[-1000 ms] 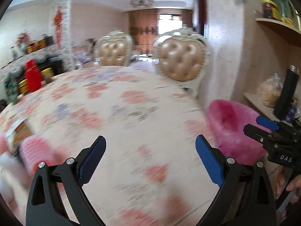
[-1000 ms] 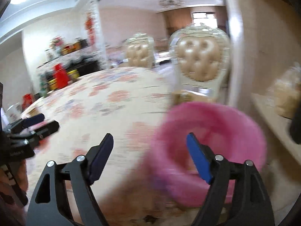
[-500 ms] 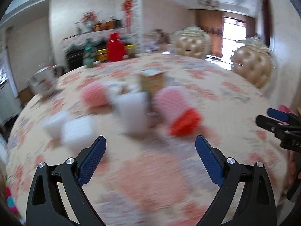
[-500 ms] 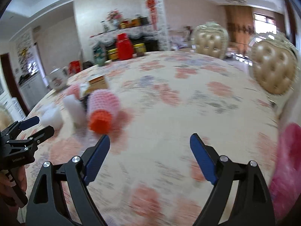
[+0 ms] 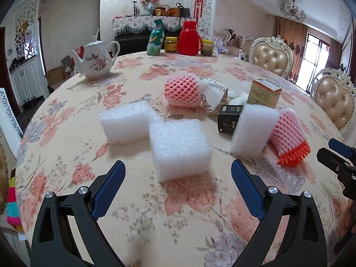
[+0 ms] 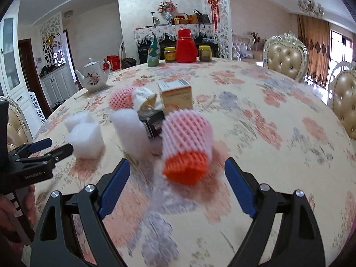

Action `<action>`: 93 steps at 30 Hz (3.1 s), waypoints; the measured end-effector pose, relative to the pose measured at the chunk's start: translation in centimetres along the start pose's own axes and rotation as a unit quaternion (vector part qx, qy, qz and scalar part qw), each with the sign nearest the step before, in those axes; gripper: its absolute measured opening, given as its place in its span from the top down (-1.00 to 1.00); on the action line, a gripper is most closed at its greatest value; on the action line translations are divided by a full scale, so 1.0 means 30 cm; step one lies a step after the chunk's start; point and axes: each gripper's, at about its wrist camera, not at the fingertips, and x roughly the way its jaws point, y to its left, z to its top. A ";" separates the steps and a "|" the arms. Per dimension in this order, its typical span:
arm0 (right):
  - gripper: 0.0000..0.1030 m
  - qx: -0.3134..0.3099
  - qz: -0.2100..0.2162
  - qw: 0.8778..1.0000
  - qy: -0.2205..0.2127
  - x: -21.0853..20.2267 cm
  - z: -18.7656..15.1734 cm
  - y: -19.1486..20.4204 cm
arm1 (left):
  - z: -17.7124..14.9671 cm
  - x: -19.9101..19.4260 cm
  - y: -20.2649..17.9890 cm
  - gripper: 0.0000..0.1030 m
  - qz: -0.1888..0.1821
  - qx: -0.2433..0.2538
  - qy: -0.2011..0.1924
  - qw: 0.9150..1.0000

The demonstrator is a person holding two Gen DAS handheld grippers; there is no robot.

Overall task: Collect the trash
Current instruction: 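Grasp the pink-orange foam net with the right tool while the left tool grasps a white foam block, then carry the foam net and foam block in both tools over the pink wastebasket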

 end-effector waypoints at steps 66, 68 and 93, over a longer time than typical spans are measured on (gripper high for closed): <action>0.59 0.039 0.007 0.999 0.016 -0.166 -0.079 -0.388 | 0.002 -0.140 -0.492 -0.32 -0.075 0.047 -0.055 0.995; 0.59 0.034 -0.005 0.999 0.010 -0.207 -0.098 -0.398 | -0.013 -0.153 -0.524 -0.32 -0.088 0.056 -0.057 0.993; 0.58 0.140 -0.155 0.977 -0.037 -0.656 -0.348 -0.753 | -0.138 -0.219 -1.071 -0.32 -0.251 0.187 -0.056 0.948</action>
